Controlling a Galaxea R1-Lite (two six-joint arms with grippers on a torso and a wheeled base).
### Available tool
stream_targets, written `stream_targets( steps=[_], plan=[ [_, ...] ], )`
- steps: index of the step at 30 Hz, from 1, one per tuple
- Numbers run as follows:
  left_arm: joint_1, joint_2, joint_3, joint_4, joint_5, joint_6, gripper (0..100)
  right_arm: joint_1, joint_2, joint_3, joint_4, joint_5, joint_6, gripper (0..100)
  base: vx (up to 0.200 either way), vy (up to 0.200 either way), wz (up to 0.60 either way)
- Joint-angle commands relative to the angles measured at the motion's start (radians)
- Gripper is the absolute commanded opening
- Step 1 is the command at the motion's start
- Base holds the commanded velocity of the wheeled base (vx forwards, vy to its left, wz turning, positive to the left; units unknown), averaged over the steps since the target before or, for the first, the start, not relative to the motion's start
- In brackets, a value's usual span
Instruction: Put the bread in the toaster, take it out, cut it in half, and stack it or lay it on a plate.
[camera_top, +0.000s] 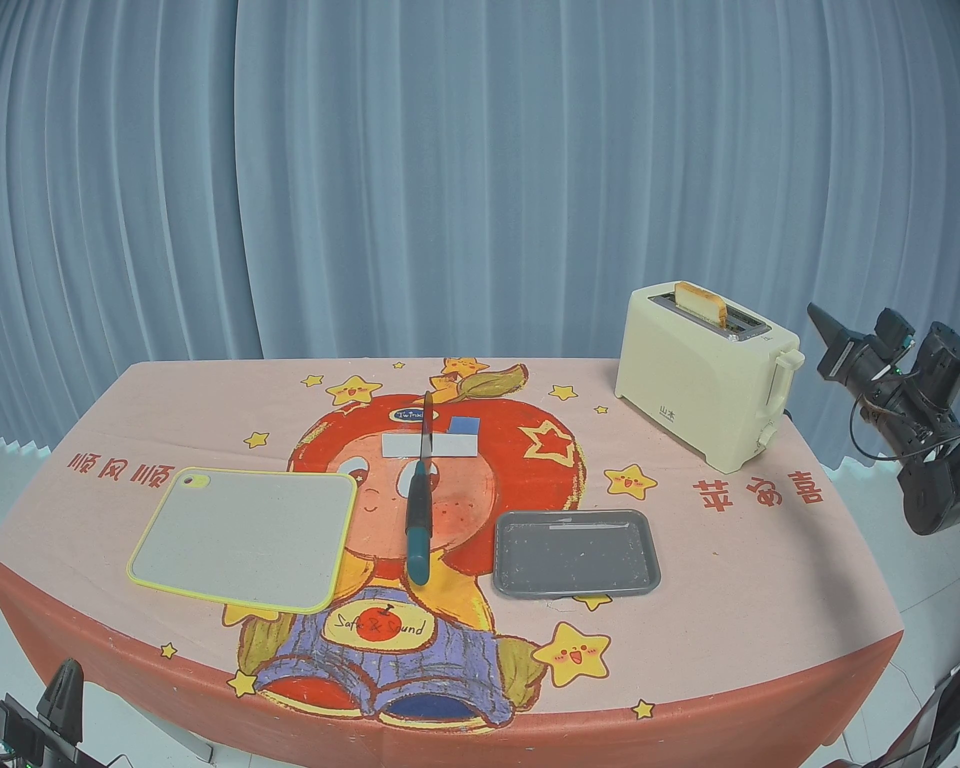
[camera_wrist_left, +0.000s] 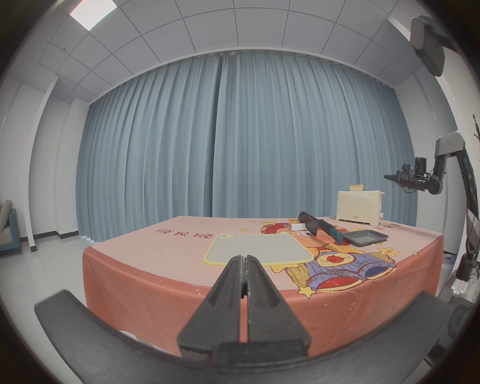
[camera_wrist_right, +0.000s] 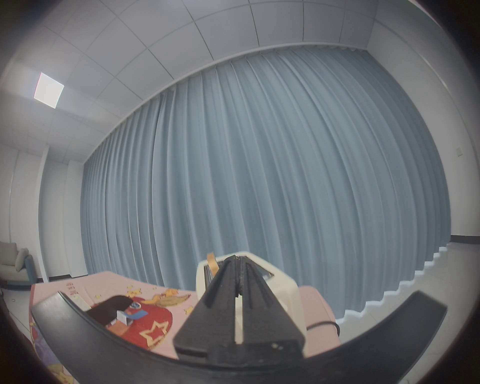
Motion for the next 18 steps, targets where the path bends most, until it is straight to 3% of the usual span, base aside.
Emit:
stream_targets(
  steps=[1,12,18],
  plan=[
    [0.000,-0.016,0.018,0.000,0.000,0.000,0,0.000,0.073,0.012,0.003,0.001,-0.010,0,0.000,0.000,0.00],
    [0.000,-0.016,0.018,-0.001,0.001,-0.001,0,-0.011,0.101,0.053,0.008,0.000,-0.082,0,0.000,0.000,0.00],
    [0.000,-0.016,0.018,0.000,0.000,-0.001,0,-0.020,0.119,0.066,0.008,0.000,-0.083,0,0.000,0.000,0.00]
  ],
)
